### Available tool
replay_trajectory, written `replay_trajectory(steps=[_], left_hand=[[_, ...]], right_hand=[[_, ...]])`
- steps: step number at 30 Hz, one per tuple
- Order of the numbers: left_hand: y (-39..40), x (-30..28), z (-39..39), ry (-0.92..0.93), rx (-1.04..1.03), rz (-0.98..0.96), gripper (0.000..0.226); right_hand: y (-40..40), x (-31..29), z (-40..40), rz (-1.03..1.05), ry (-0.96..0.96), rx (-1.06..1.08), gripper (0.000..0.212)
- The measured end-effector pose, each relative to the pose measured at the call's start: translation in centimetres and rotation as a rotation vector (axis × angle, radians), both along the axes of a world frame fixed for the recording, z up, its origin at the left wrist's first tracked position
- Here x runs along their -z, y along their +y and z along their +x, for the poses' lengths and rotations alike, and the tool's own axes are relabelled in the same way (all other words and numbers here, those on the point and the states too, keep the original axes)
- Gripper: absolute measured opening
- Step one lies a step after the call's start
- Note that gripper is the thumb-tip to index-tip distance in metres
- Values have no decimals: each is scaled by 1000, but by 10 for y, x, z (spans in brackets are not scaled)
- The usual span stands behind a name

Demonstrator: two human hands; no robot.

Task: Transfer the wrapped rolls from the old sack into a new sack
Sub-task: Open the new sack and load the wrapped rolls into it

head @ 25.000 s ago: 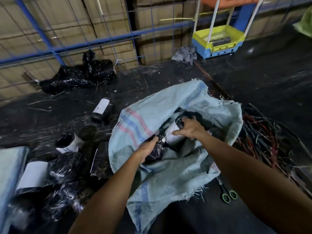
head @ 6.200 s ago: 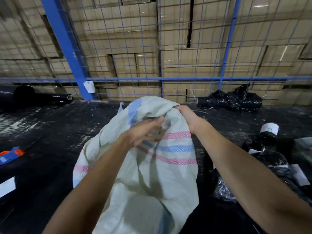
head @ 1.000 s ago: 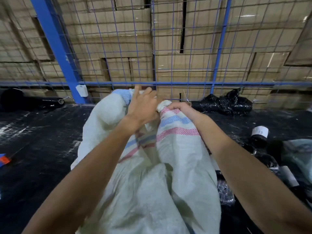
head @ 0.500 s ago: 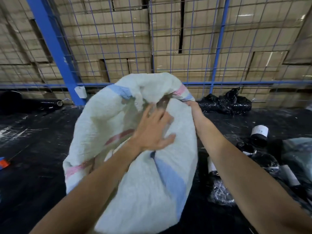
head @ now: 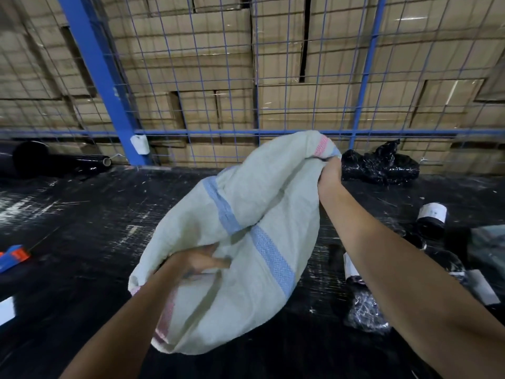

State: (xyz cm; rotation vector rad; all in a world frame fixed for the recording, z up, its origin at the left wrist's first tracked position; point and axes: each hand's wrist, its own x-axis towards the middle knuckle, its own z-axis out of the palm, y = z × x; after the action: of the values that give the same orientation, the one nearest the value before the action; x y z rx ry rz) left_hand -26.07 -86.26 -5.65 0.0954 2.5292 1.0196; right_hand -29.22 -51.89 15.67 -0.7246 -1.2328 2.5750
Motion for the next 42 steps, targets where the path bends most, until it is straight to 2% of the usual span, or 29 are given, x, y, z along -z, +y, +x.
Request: replay_trajectory(steps=[1, 3, 4, 6, 9, 11, 13, 14, 16, 18, 19, 21, 22, 23, 25, 26, 29, 30, 32, 34, 35, 37, 38, 40, 41, 42], left_hand=[[43, -71, 29, -53, 20, 186, 67], [82, -135, 42, -21, -10, 478, 70], [96, -151, 43, 26, -29, 601, 71], [119, -166, 37, 59, -143, 789, 60], [157, -190, 30, 137, -239, 869, 50], [169, -195, 15, 186, -351, 971, 36], [166, -199, 0, 272, -480, 1006, 45], [158, -200, -13, 300, -530, 999, 48], [150, -199, -38, 275, -591, 1056, 53], [154, -220, -27, 254, -600, 1050, 62], [153, -225, -31, 260, -609, 1032, 57], [152, -237, -26, 264, -579, 1023, 51], [141, -239, -26, 266, -564, 982, 55], [127, -240, -26, 293, -509, 903, 58], [86, -231, -33, 413, -452, 646, 74], [60, -222, -37, 465, -489, 519, 82], [-3, -186, -51, 444, -553, 185, 93], [-9, -178, -44, 364, -582, 127, 93], [-5, -159, -32, 85, -612, -14, 96], [16, -151, -10, -201, -445, -212, 126], [30, -143, -3, -277, -343, -284, 132], [45, -114, -3, -300, -250, -322, 113], [49, -99, -5, -253, -250, -328, 112], [55, -67, -6, -196, -255, -412, 132], [56, -55, -8, -149, -258, -437, 129], [58, -48, -11, -112, -227, -462, 115]], right_hand=[[-4, -2, -1, 60, -5, -61, 31], [-11, -6, -1, 168, -19, -160, 34], [-17, -11, 4, 243, -23, -225, 31], [-25, -20, 15, 353, -17, -397, 26], [-39, -23, 21, 476, 67, -702, 24], [-47, -20, 20, 438, 154, -764, 40], [-48, -15, 19, 456, 262, -680, 71], [-45, -15, 22, 558, 320, -628, 90], [-42, -5, 25, 900, 346, -640, 118], [-43, 14, 29, 1192, 244, -758, 131], [-43, 22, 29, 1257, 203, -777, 117], [-40, 26, 29, 1180, 140, -696, 50], [-33, 23, 29, 1115, 84, -602, 30], [-24, 18, 27, 1079, 20, -515, 22], [6, 6, 16, 1069, -125, -410, 29], [20, 1, 12, 1021, -160, -390, 34], [42, -8, 4, 977, -202, -503, 30], [42, -7, 3, 1020, -208, -559, 25], [32, -1, -3, 1162, -206, -614, 23], [15, 14, -15, 1388, -257, -602, 34], [6, 25, -20, 1543, -306, -557, 42], [-14, 42, -18, 1791, -338, -374, 57], [-26, 46, -11, 1846, -212, -239, 58], [-55, 56, 3, 1851, 237, -103, 42], [-70, 65, 11, 1785, 427, -217, 33], [-83, 72, 20, 1704, 538, -423, 26]])
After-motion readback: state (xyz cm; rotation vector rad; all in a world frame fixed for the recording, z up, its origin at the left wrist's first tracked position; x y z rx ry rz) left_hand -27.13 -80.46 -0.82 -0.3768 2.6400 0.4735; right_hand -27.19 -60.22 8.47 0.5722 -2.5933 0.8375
